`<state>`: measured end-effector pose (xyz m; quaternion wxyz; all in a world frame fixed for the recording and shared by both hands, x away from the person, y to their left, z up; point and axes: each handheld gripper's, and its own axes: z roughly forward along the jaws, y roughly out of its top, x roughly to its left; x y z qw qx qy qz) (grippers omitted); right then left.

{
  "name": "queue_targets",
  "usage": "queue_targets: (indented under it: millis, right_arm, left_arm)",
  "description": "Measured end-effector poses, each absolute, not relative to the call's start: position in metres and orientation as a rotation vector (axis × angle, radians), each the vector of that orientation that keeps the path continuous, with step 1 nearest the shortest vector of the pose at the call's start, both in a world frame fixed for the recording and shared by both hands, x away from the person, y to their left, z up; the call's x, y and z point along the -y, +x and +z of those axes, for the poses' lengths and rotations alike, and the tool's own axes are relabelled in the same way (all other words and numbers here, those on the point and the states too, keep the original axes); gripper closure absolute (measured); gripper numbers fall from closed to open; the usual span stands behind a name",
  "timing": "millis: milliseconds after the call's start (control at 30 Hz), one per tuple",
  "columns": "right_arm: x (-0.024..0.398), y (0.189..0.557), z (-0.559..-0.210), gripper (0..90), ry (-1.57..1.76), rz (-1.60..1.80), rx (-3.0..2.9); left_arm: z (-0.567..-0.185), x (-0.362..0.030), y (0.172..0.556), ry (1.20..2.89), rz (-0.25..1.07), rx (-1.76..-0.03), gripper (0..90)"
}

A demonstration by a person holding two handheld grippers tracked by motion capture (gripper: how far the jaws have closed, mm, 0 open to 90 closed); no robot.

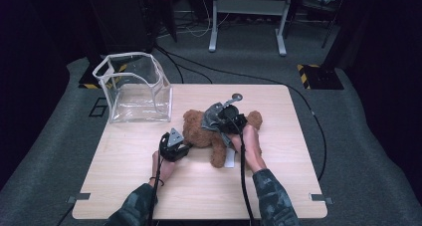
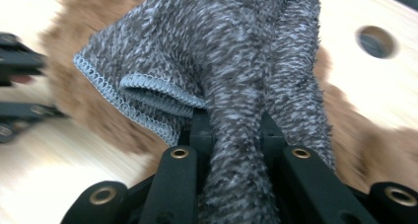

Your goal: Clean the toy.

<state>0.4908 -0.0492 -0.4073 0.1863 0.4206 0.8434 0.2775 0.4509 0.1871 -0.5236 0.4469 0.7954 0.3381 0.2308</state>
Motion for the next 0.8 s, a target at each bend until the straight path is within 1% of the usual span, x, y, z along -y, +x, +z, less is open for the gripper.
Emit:
queue_targets:
  millis: [200,300,467,567,700,800]
  right_arm:
    - [0.076,0.489,-0.404,76.1,1.247,0.719,-2.295]
    - [0.075,0.486,-0.399,75.8,1.253,0.767,-2.278]
    - [0.047,0.475,-0.384,75.6,1.171,0.915,-2.303]
    - [0.019,0.473,-0.38,75.3,1.059,0.978,-2.354]
    - [-0.017,0.472,-0.386,75.3,1.003,0.953,-2.422]
    - [-0.029,0.478,-0.4,75.6,0.961,0.87,-2.431]
  left_arm:
    - [-0.524,-0.187,0.451,1.967,0.571,-0.835,69.5]
    - [-0.524,-0.187,0.45,1.964,0.565,-0.84,69.5]
    - [-0.523,-0.187,0.45,1.97,0.564,-0.837,69.5]
    - [-0.524,-0.186,0.45,1.962,0.566,-0.839,69.5]
    - [-0.524,-0.187,0.45,1.964,0.562,-0.841,69.5]
    - [-0.524,-0.187,0.451,1.963,0.571,-0.844,69.5]
